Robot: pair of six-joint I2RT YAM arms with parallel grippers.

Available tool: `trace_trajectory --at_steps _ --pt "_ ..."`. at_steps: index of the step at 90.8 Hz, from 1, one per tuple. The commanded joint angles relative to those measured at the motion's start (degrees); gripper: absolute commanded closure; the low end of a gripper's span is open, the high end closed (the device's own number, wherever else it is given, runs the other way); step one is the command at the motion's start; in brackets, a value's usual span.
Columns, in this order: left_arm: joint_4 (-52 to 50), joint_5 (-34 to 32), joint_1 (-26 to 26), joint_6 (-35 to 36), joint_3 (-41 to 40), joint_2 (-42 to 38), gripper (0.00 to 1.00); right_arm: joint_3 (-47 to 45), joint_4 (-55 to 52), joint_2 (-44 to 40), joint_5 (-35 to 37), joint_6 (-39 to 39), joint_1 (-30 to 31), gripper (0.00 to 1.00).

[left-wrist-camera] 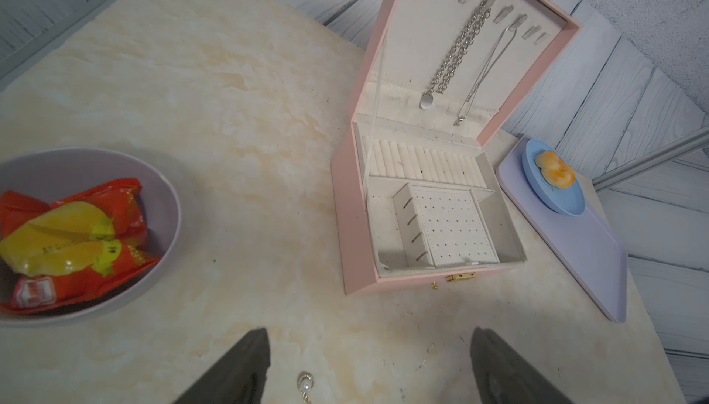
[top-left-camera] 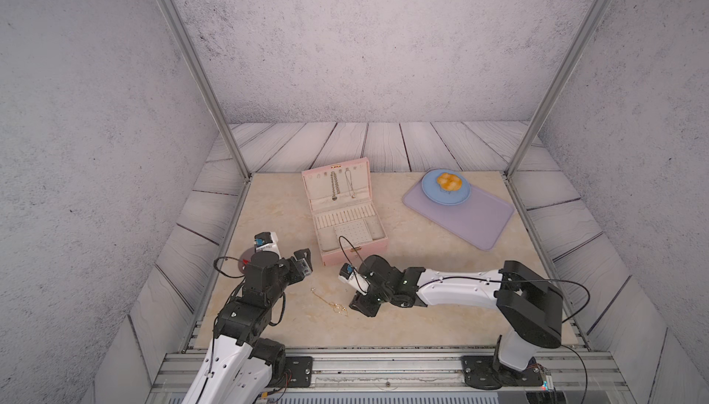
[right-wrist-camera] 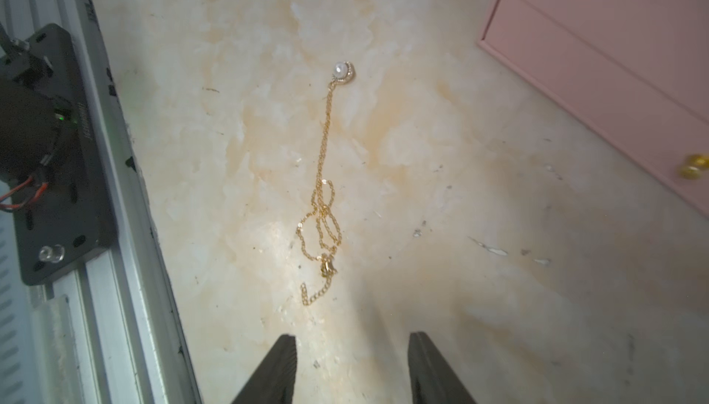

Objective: Put jewelry chain into jewelry box
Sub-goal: Pick up the necklace from the center of the board.

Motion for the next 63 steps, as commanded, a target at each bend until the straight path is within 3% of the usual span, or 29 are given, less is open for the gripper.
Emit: trace_trajectory --at_steps 1,37,63 --pt "-3.79 1.59 -0.34 -1.36 -2.19 -2.14 0.12 4.24 -3.51 4.93 2.94 -2.67 1.77 0.54" --pt "-4.37 1.59 -0.51 -1.98 -4.96 -7.73 0.12 10.03 -9.38 12.58 5.77 -5.14 4.96 0.68" --pt "-4.51 1.87 -0.77 -1.94 -5.06 -9.13 0.12 10.82 -12.92 15.14 3.59 -0.46 4.97 1.0"
